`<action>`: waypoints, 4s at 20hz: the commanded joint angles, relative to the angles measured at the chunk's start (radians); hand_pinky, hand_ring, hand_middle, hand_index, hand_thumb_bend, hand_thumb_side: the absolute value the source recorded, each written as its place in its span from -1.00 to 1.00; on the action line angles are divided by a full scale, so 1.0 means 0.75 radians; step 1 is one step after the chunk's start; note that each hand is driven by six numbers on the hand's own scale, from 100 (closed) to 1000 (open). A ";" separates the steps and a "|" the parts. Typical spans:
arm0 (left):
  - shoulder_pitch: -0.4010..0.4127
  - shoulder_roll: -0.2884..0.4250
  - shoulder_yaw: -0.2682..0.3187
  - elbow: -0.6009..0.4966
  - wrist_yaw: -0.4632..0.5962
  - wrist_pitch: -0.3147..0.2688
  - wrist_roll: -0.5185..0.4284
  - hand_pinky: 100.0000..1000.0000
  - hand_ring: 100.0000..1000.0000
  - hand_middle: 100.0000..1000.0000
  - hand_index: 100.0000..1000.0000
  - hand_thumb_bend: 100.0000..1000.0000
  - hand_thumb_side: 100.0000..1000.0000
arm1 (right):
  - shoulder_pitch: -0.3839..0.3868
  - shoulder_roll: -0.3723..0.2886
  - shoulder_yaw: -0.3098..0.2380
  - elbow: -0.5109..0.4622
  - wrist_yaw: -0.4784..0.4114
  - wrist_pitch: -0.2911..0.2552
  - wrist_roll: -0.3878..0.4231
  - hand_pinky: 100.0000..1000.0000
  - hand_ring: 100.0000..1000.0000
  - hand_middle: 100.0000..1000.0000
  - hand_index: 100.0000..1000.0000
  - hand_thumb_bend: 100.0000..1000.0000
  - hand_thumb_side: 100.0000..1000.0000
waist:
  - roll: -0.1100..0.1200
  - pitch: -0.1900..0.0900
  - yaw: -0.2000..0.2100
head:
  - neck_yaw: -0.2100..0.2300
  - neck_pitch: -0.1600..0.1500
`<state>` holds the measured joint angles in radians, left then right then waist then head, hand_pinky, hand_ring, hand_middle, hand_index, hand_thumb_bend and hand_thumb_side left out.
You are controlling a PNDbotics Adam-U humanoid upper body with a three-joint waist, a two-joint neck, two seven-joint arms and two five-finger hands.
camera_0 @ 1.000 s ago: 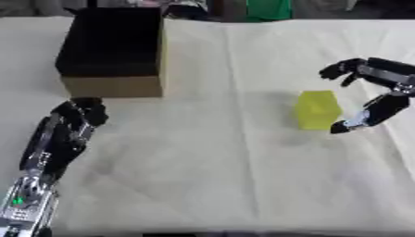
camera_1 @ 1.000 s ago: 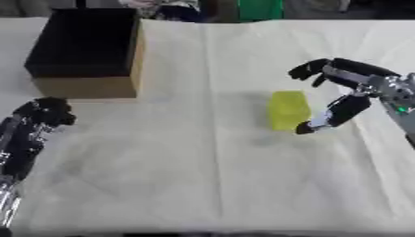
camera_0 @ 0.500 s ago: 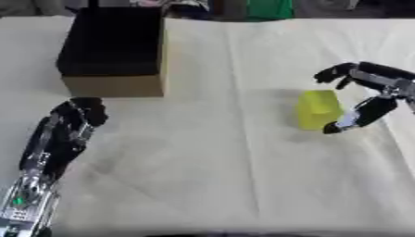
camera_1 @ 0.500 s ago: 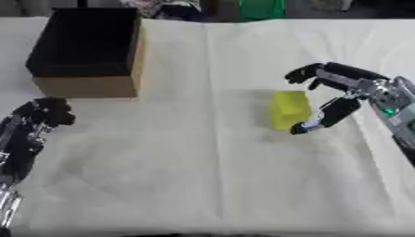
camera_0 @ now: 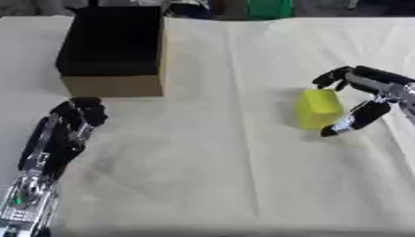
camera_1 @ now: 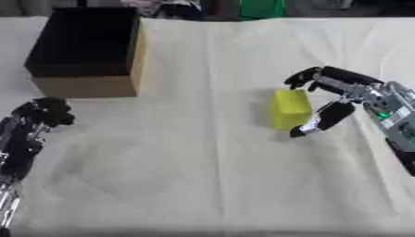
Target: Pick up objects on the table and place them in the box.
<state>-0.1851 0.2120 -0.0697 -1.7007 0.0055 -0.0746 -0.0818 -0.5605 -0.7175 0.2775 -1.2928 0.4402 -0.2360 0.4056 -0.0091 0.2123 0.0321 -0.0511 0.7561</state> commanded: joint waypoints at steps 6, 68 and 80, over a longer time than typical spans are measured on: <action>-0.012 0.021 0.002 -0.017 0.000 -0.003 -0.001 0.26 0.14 0.10 0.35 -0.14 0.05 | -0.019 -0.020 -0.027 -0.005 0.094 -0.023 -0.146 0.37 0.47 -0.17 0.39 0.31 -0.53 | -0.003 -0.017 -0.001 | 0.000 -0.002; -0.119 0.031 -0.123 -0.010 0.013 -0.003 -0.127 0.27 0.13 0.09 0.34 -0.16 0.06 | -0.906 0.545 -0.020 0.368 0.364 -0.123 -0.283 0.30 0.27 -0.48 -0.01 -0.01 -0.84 | -0.081 0.020 0.353 | -0.171 -0.112; -0.145 0.012 -0.142 -0.008 0.022 -0.001 -0.149 0.27 0.13 0.09 0.34 -0.15 0.07 | -0.890 0.616 -0.022 0.464 0.576 -0.105 -0.397 0.36 0.36 -0.12 0.33 0.12 -0.62 | -0.087 0.039 0.422 | -0.213 -0.133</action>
<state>-0.2800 0.2185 -0.1749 -1.6943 0.0167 -0.0737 -0.1888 -1.2116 -0.2492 0.2709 -0.9413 0.8518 -0.3156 0.1177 -0.0825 0.2572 0.3476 -0.2071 0.6667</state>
